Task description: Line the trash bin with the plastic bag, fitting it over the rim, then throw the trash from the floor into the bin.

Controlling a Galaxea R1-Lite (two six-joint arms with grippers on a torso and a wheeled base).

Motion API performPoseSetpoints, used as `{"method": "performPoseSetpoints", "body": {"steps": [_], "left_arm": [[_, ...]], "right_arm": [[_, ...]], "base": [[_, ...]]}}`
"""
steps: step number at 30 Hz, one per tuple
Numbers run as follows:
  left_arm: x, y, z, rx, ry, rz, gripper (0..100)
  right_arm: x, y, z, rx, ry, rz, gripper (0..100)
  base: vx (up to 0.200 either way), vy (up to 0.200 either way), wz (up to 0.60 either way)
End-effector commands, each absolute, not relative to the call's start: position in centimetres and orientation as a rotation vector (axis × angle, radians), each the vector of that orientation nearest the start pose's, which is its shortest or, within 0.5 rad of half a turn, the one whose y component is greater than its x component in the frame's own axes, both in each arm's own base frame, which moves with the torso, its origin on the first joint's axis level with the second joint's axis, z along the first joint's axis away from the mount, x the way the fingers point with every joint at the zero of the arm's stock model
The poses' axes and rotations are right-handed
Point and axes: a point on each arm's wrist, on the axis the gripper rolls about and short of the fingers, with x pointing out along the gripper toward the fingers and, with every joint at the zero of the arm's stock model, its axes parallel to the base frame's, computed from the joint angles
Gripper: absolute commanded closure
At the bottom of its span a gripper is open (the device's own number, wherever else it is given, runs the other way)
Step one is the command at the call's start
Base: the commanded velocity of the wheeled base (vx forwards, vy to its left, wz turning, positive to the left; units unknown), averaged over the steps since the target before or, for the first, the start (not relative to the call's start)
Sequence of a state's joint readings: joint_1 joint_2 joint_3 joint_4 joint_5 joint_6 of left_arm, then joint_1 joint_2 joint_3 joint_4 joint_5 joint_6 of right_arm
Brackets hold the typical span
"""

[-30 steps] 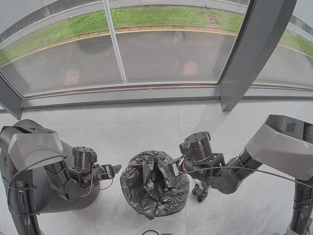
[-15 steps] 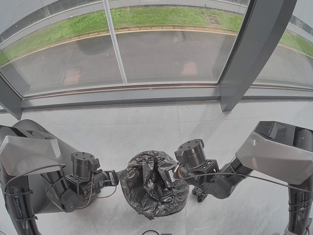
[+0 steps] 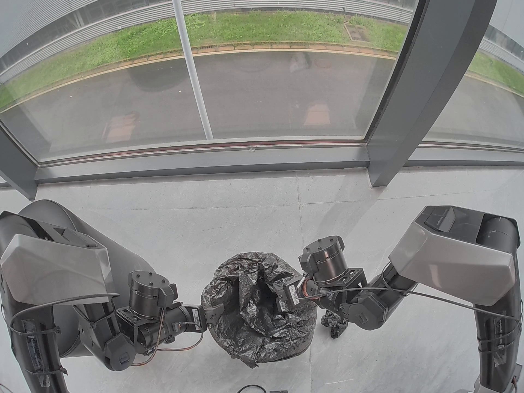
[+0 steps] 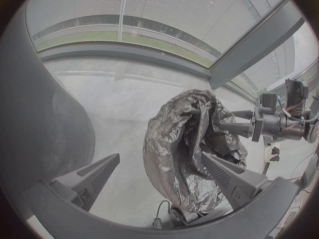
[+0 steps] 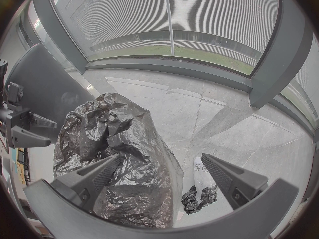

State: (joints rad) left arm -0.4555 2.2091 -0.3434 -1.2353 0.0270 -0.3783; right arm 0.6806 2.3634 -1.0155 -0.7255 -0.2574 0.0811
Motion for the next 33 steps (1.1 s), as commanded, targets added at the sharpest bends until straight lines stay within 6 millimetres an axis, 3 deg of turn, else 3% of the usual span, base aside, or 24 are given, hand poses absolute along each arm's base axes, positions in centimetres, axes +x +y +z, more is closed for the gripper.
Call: {"method": "performPoseSetpoints", "body": {"steps": [1,17,33], "left_arm": [[25.1,-12.8,-1.6,-0.193,0.714,-0.302,0],[25.4,-13.1,-5.2,-0.088,0.733,-0.325,0],[27.5,-12.2,-5.2,-0.104,0.683,-0.280,0]], "right_arm": [[32.4,24.9,-0.8,-0.208,0.587,0.373,0],[33.8,23.6,-1.7,-0.212,0.595,0.312,0],[35.6,23.3,-0.8,-0.204,0.544,0.241,0]], "base": [[0.000,0.000,0.00],[0.000,0.000,0.00],[0.000,0.000,0.00]]}}
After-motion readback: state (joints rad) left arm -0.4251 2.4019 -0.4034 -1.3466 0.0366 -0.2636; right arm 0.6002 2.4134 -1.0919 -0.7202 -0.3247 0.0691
